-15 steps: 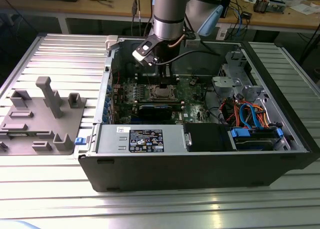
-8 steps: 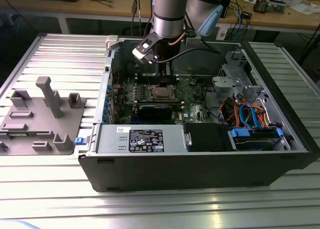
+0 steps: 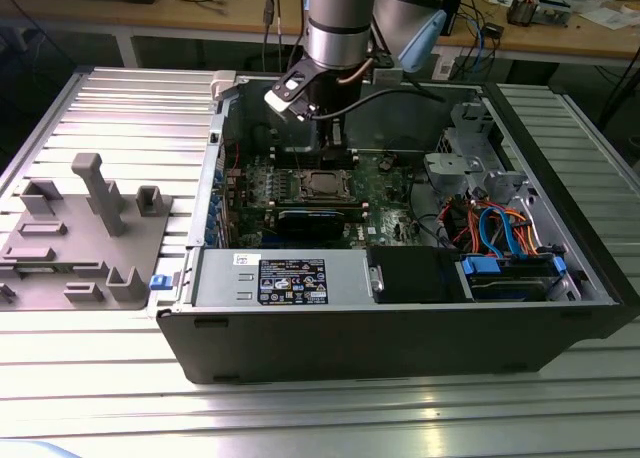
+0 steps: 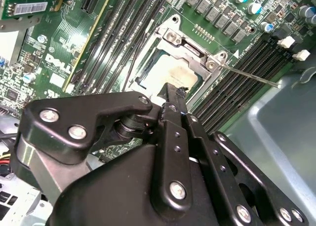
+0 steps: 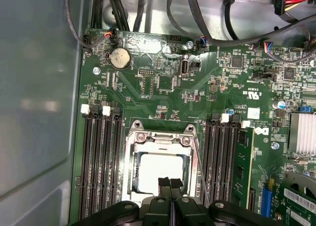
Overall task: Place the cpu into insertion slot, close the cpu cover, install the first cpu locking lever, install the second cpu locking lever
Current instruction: 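Install the first cpu locking lever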
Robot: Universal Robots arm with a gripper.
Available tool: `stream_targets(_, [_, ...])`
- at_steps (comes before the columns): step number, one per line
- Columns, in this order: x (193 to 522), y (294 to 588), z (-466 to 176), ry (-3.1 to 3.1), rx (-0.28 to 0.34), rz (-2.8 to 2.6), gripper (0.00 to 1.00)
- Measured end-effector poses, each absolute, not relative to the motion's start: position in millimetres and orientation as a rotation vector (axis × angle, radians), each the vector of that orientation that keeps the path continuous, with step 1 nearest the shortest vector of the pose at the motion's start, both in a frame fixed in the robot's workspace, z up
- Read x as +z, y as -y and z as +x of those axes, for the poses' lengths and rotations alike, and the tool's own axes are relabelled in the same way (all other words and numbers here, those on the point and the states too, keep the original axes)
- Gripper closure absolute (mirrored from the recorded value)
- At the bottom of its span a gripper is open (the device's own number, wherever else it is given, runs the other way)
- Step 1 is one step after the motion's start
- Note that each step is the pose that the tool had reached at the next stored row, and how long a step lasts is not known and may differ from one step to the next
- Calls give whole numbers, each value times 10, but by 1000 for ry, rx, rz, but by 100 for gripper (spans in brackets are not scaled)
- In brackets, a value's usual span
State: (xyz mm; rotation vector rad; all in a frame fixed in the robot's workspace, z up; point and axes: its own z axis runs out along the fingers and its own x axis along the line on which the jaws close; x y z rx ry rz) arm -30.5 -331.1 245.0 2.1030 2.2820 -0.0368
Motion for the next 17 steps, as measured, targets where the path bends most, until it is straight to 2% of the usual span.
stream_targets(17, [2575,3311,-305,-2282,-37,2103,89])
